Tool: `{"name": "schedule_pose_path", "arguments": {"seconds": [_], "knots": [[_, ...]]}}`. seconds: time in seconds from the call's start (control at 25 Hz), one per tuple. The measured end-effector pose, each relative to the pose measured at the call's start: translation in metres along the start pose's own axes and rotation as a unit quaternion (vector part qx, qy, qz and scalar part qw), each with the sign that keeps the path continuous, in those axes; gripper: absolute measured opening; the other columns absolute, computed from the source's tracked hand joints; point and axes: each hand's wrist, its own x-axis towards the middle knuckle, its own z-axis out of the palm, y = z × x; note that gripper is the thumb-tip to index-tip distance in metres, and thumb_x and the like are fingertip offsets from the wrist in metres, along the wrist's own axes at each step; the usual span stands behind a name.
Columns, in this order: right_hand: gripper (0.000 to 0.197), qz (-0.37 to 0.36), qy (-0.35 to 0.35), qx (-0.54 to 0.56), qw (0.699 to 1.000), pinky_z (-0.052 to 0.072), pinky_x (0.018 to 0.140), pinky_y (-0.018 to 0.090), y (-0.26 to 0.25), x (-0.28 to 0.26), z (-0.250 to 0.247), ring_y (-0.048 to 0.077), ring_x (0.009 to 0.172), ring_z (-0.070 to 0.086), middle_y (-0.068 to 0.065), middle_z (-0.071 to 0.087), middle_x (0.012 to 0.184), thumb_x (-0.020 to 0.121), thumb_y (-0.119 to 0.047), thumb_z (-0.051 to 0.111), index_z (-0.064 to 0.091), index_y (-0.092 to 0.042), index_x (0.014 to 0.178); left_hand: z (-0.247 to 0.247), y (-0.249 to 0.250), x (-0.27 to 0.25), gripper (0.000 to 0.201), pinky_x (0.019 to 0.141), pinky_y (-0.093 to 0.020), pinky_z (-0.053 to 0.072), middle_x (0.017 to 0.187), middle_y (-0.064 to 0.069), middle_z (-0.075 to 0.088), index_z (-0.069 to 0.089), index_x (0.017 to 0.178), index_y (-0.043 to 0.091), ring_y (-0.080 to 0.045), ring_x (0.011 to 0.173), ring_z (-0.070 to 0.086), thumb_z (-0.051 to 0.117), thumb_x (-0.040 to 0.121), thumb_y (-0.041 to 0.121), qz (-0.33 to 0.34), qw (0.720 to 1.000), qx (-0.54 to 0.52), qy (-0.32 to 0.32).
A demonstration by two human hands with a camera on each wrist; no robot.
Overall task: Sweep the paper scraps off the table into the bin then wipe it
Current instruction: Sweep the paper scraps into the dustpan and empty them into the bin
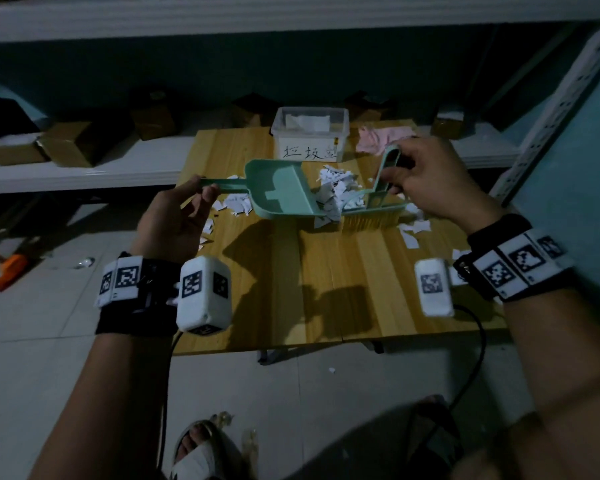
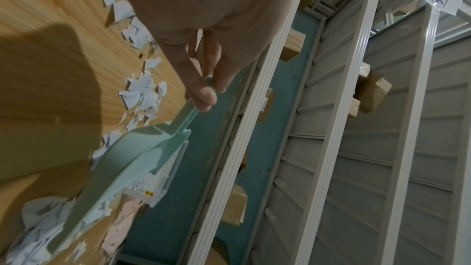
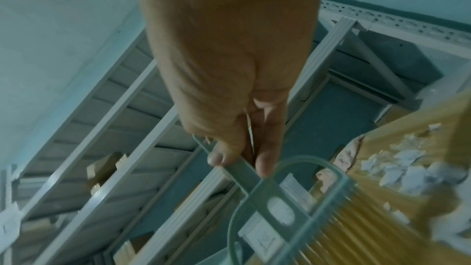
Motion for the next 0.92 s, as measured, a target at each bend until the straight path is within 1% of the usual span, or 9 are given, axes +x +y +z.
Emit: {"name": "schedule_pose_path", "arguments": {"seconds": [0.04, 0.12, 0.2, 0.28, 0.36, 0.48, 0.64, 0.8, 0.92], "knots": [[0.033, -0.007, 0.025, -0.002, 1.000, 0.046, 0.050, 0.008, 0.001, 0.000, 0.001, -0.006, 0.057, 0.063, -0.005, 0.063, 0.074, 0.091, -0.007, 0.066, 0.057, -0.033, 0.071, -0.002, 0.001, 0.001, 0.035, 0.067, -0.014, 0.057, 0.110, -0.016, 0.065, 0.063, 0.125, 0.001, -0.011, 0.071, 0.072, 0.064, 0.092, 0.009, 0.006, 1.000, 0.002, 0.002], [0.020, -0.007, 0.079, 0.024, 0.997, 0.046, 0.050, 0.010, 0.004, 0.000, -0.002, -0.007, 0.056, 0.062, -0.009, 0.062, 0.074, 0.093, -0.013, 0.064, 0.061, -0.026, 0.079, -0.003, 0.002, 0.002, 0.033, 0.069, -0.014, 0.057, 0.113, -0.017, 0.065, 0.063, 0.123, -0.001, -0.012, 0.072, 0.072, 0.064, 0.091, 0.008, 0.025, 1.000, 0.016, 0.004], [0.010, 0.004, 0.125, 0.014, 0.992, 0.048, 0.053, 0.018, 0.009, 0.002, -0.009, -0.002, 0.057, 0.062, -0.012, 0.061, 0.073, 0.096, -0.023, 0.060, 0.063, -0.023, 0.087, -0.004, 0.002, 0.002, 0.029, 0.068, -0.013, 0.056, 0.115, -0.017, 0.065, 0.064, 0.118, -0.001, -0.012, 0.074, 0.073, 0.065, 0.090, 0.009, 0.043, 0.998, 0.038, 0.007], [0.025, 0.000, 0.133, -0.077, 0.988, 0.042, 0.052, 0.028, 0.015, 0.001, -0.013, 0.009, 0.058, 0.057, -0.005, 0.056, 0.066, 0.098, -0.030, 0.056, 0.058, -0.021, 0.075, -0.006, 0.001, 0.002, 0.029, 0.065, -0.013, 0.055, 0.116, -0.016, 0.064, 0.065, 0.117, 0.000, -0.011, 0.074, 0.073, 0.066, 0.090, 0.010, 0.049, 0.997, 0.057, 0.010], [0.038, 0.007, 0.123, -0.149, 0.981, 0.033, 0.051, 0.030, 0.017, -0.002, -0.012, 0.021, 0.059, 0.051, 0.001, 0.048, 0.060, 0.098, -0.031, 0.053, 0.045, -0.021, 0.061, -0.006, 0.001, 0.002, 0.031, 0.062, -0.013, 0.054, 0.121, -0.016, 0.064, 0.065, 0.119, 0.001, -0.012, 0.077, 0.074, 0.066, 0.090, 0.012, 0.041, 0.996, 0.072, 0.015], [0.036, -0.006, 0.101, -0.184, 0.978, 0.031, 0.054, 0.029, 0.015, -0.003, -0.003, 0.024, 0.060, 0.051, 0.005, 0.049, 0.061, 0.096, -0.027, 0.052, 0.046, -0.019, 0.061, -0.003, 0.001, -0.001, 0.033, 0.059, -0.013, 0.054, 0.123, -0.017, 0.063, 0.065, 0.121, 0.001, -0.013, 0.075, 0.074, 0.066, 0.089, 0.012, 0.019, 0.996, 0.087, 0.015], [0.038, -0.011, 0.075, -0.182, 0.980, 0.026, 0.049, 0.028, -0.001, 0.000, 0.014, 0.016, 0.056, 0.043, -0.005, 0.042, 0.057, 0.097, -0.024, 0.052, 0.042, -0.024, 0.060, 0.003, -0.005, -0.004, 0.033, 0.059, -0.015, 0.055, 0.116, -0.018, 0.065, 0.063, 0.120, -0.001, -0.013, 0.071, 0.073, 0.065, 0.090, 0.010, 0.011, 0.996, 0.090, 0.006], [0.027, -0.021, 0.044, -0.151, 0.987, 0.024, 0.045, 0.016, -0.014, 0.001, 0.032, 0.000, 0.050, 0.038, -0.011, 0.043, 0.058, 0.099, -0.028, 0.052, 0.057, -0.019, 0.074, 0.013, -0.016, -0.006, 0.026, 0.063, -0.018, 0.057, 0.098, -0.014, 0.067, 0.065, 0.117, 0.000, -0.014, 0.070, 0.073, 0.063, 0.092, 0.009, -0.004, 0.996, 0.091, -0.001], [0.026, -0.032, 0.032, -0.123, 0.991, 0.025, 0.045, 0.013, -0.026, 0.004, 0.042, -0.001, 0.049, 0.040, -0.010, 0.047, 0.059, 0.100, -0.028, 0.051, 0.059, -0.019, 0.077, 0.020, -0.023, -0.007, 0.017, 0.071, -0.020, 0.059, 0.094, -0.014, 0.069, 0.067, 0.107, 0.000, -0.015, 0.074, 0.074, 0.062, 0.092, 0.007, -0.007, 0.995, 0.097, -0.004]]}}
